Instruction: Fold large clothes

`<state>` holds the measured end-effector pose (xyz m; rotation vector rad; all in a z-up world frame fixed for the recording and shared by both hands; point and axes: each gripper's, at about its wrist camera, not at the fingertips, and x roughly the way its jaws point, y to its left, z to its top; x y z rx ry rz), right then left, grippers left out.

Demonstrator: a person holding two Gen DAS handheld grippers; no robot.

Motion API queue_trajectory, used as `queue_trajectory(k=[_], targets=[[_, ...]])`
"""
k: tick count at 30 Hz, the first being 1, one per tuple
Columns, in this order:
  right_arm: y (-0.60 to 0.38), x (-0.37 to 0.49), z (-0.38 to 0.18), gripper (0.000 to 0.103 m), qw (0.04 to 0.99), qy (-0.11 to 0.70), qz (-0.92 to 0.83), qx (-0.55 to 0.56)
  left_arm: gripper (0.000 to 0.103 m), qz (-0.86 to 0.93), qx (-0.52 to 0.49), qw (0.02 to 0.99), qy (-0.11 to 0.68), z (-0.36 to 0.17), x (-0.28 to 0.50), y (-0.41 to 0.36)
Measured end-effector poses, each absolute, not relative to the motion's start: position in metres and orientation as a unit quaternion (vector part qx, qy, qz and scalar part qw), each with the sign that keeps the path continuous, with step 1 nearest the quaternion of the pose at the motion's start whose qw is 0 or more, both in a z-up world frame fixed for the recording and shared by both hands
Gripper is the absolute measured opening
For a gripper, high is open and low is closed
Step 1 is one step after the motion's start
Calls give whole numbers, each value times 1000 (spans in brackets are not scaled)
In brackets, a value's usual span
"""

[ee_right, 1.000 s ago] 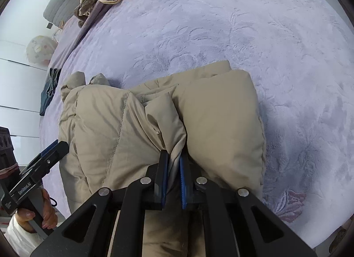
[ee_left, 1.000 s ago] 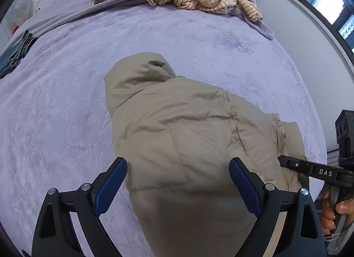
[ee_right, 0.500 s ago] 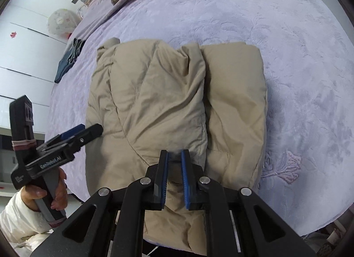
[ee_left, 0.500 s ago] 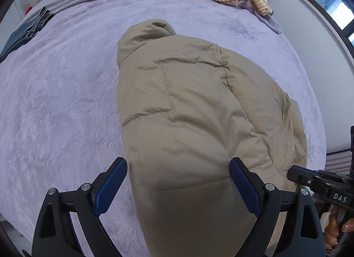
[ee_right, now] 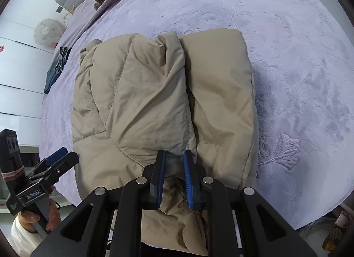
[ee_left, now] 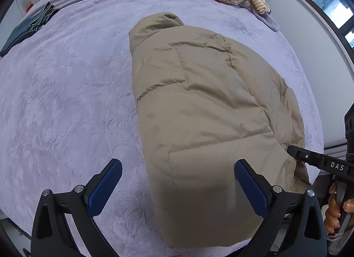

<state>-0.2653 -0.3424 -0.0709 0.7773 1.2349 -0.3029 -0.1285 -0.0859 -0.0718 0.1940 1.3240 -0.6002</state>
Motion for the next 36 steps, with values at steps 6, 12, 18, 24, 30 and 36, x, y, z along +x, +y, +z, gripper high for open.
queue_trajectory(k=[6,12,18,24,30,36], targets=[[-335,-282,-51,25,743,540,-169,357,102,-291,92,737,603,-72,-134,-73],[-321,-301,-37,53,750,522,-198,355,102,-309,101,734,596,-67,-137,-59],[-308,-313,-32,72,750,513,-211,360,102,-311,105,735,593,-65,-135,-48],[-318,-305,-21,80,759,515,-200,344,102,-301,89,737,598,-68,-124,-46],[-358,-292,-29,80,752,534,-180,342,102,-289,70,743,600,-68,-111,-64],[-401,-272,-48,81,739,544,-142,370,102,-265,49,738,619,-78,-94,-79]])
